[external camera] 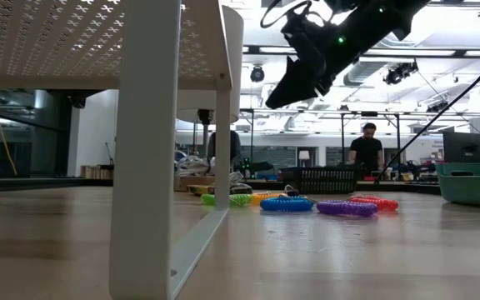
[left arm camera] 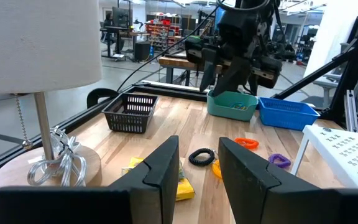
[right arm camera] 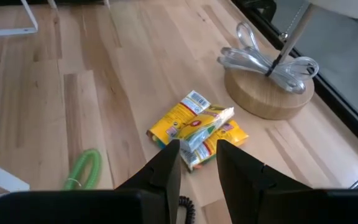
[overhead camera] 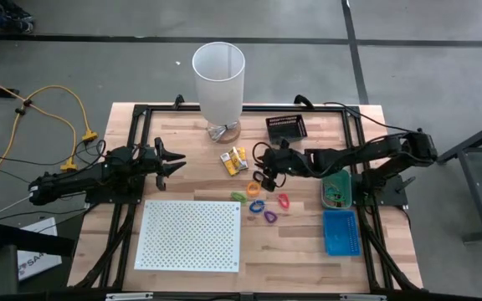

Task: Pick & Place Office Desk Supplies
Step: Put the middle yellow crayon box into the black bin

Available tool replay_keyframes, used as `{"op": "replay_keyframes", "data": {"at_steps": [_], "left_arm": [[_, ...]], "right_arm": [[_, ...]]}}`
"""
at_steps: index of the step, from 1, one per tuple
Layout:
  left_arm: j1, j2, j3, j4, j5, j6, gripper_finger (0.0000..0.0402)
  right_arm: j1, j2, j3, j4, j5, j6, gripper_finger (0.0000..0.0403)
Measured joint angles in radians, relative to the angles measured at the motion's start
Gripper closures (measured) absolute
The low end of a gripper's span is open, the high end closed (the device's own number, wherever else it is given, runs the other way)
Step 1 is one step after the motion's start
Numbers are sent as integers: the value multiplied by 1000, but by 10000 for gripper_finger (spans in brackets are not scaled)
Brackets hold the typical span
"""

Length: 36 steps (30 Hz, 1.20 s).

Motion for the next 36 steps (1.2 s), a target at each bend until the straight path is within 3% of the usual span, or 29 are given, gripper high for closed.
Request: {"op": "replay_keyframes", "data": {"at_steps": [36], "left_arm": [[0, 0, 0, 0, 0, 0, 293]], "right_arm": [[0, 0, 0, 0, -32, 46, 310]]}}
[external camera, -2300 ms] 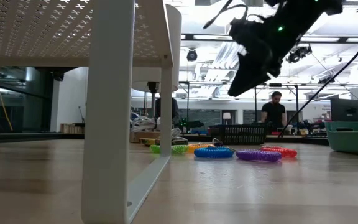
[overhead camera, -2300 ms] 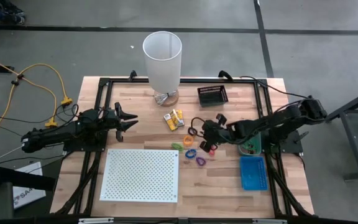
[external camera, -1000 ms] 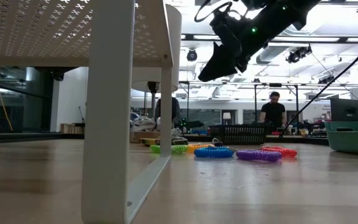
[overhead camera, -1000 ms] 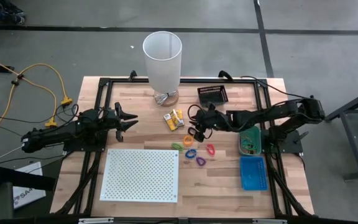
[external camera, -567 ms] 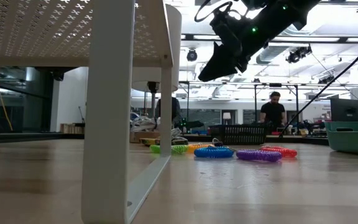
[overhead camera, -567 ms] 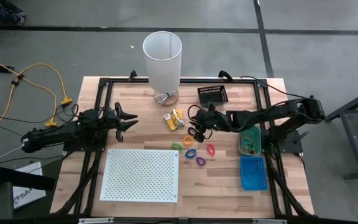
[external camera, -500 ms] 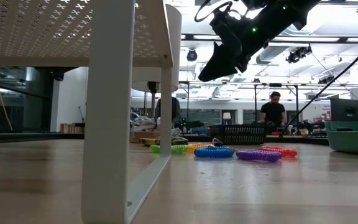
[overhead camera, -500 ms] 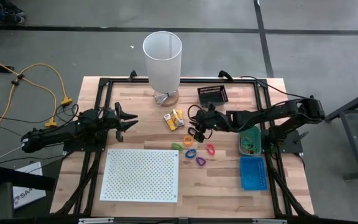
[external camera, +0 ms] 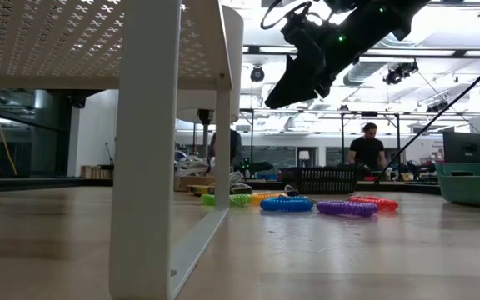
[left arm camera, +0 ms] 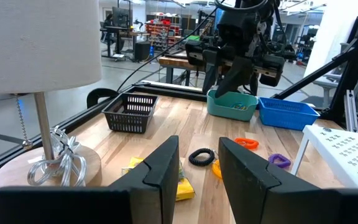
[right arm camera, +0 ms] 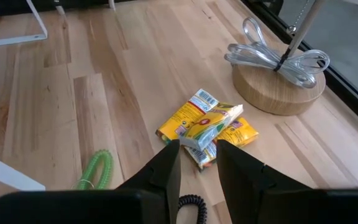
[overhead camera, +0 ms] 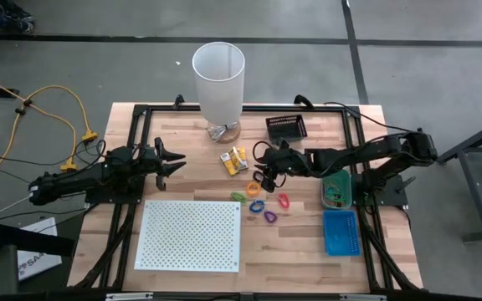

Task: Pick & Place Office Desk Supplies
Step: Put the middle yellow crayon box into the black bin

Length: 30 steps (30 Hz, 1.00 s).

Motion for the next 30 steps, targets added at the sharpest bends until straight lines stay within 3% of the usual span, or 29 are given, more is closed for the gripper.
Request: {"op": "replay_keyframes", "data": {"at_steps": [30], "left_arm": [[-1, 37, 0, 3, -5, 2, 293]], "right_arm": [[0, 0, 0, 0, 0, 0, 310]]}}
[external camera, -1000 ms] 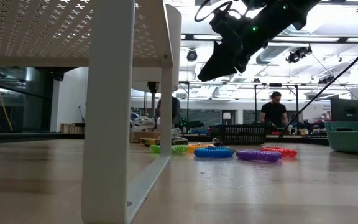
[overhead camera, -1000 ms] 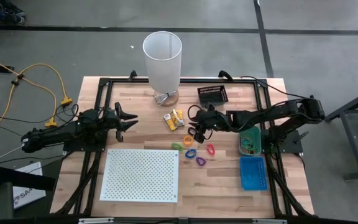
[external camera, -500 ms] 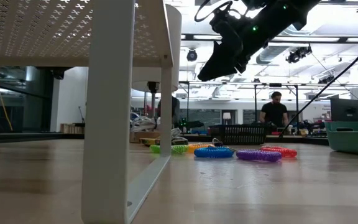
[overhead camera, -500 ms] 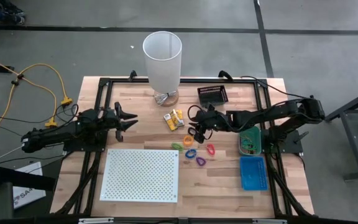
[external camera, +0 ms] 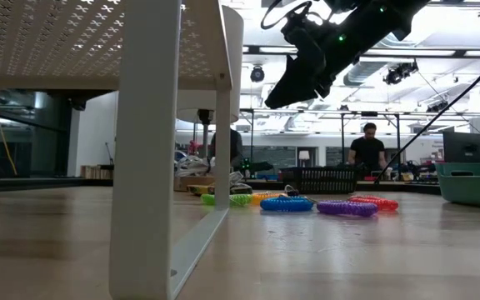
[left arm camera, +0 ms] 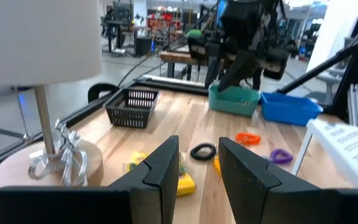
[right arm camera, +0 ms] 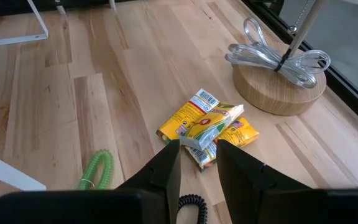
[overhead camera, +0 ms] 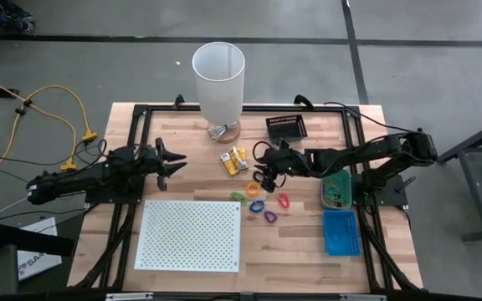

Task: Pick & Place Office Desk Supplies
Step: Put the middle yellow crayon box into the black bin

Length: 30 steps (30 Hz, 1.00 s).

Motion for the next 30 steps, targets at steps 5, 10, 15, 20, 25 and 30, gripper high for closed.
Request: {"op": "replay_keyframes", "data": {"at_steps": [5, 10, 15, 20, 25, 30], "left_arm": [[0, 42, 0, 4, -8, -22, 293], [0, 114, 16, 4, -31, -98, 293], [-1, 250, 94, 7, -26, -95, 293], [-1, 431, 195, 6, -26, -82, 293], [0, 598, 291, 5, -26, -46, 293], [0, 744, 376, 3, -18, 6, 293]], "right_arm": [[0, 0, 0, 0, 0, 0, 310], [0, 0, 0, 0, 0, 0, 310], [0, 0, 0, 0, 0, 0, 310], [0, 0, 0, 0, 0, 0, 310], [0, 0, 0, 0, 0, 0, 310], [0, 0, 0, 0, 0, 0, 310]]}}
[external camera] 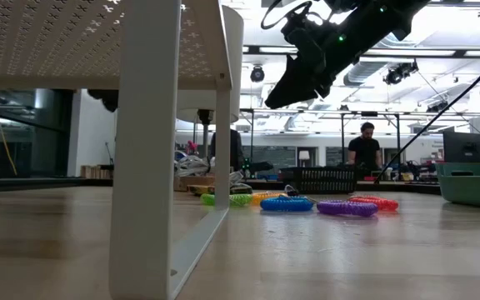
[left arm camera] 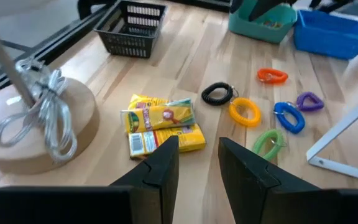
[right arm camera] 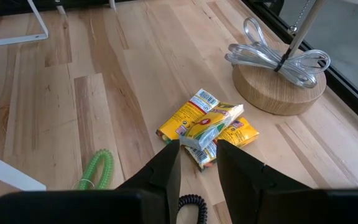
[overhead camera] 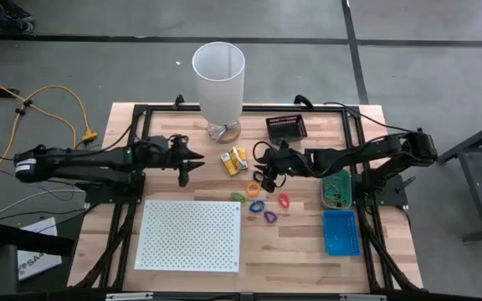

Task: Pick & Place Office Desk Supplies
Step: Put the middle yellow crayon box into the black bin

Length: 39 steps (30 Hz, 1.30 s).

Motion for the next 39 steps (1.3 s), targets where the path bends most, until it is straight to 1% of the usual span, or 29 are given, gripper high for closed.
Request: {"op": "replay_keyframes", "data": {"at_steps": [14, 22, 26, 35, 39], "left_arm": [[0, 353, 225, -1, 48, 255, 293], [0, 502, 337, -50, 47, 364, 293], [1, 541, 370, -80, 44, 404, 293], [3, 549, 370, -99, 42, 514, 293], [1, 549, 370, -118, 43, 515, 293]], "right_arm": [[0, 0, 0, 1, 0, 0, 310], [0, 0, 0, 1, 0, 0, 310], [0, 0, 0, 1, 0, 0, 310], [0, 0, 0, 1, 0, 0, 310], [0, 0, 0, 1, 0, 0, 310]]}}
